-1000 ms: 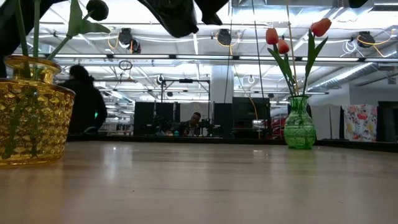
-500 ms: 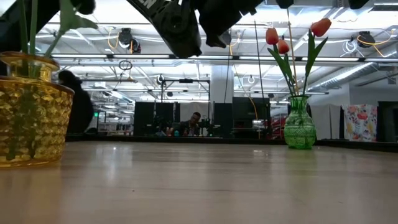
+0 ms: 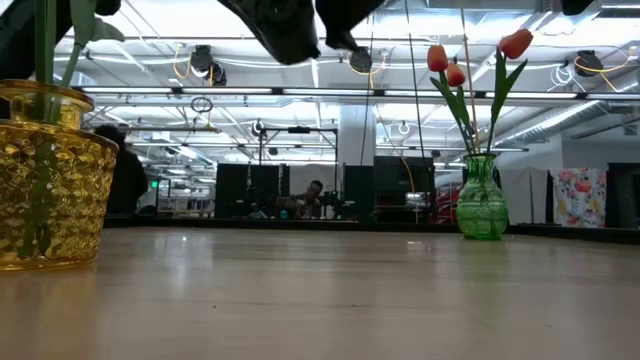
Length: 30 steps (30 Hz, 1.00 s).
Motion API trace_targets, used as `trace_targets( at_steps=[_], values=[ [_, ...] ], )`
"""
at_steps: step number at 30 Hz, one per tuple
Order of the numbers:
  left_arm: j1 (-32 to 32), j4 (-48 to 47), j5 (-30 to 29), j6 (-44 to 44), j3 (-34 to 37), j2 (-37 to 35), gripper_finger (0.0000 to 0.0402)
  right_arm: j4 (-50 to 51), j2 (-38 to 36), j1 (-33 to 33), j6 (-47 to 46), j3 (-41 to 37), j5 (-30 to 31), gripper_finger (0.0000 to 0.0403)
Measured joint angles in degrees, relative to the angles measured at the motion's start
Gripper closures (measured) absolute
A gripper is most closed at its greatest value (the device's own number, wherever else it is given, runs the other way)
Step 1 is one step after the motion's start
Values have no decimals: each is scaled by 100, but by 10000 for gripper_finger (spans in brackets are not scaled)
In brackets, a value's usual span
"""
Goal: Sort flowers into vase by color
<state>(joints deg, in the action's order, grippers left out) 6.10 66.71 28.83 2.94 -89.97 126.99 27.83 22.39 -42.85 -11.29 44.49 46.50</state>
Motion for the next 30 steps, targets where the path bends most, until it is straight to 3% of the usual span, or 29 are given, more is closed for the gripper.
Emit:
trace_targets(
  at_steps=[12,17,23,30],
  values=[
    [-262,-1655,128,-348,0,-929,385,-82,0,1,13,-2,11,403],
    [-387,-1895,108,-303,0,-998,385,-1027,2,0,616,-4,3,390],
    [-691,-2281,-827,-470,-337,-975,385,-2029,118,4,1336,-4,106,317],
    [-925,-3186,-839,-597,-941,-961,385,-2608,958,15,960,345,360,207]
  ],
)
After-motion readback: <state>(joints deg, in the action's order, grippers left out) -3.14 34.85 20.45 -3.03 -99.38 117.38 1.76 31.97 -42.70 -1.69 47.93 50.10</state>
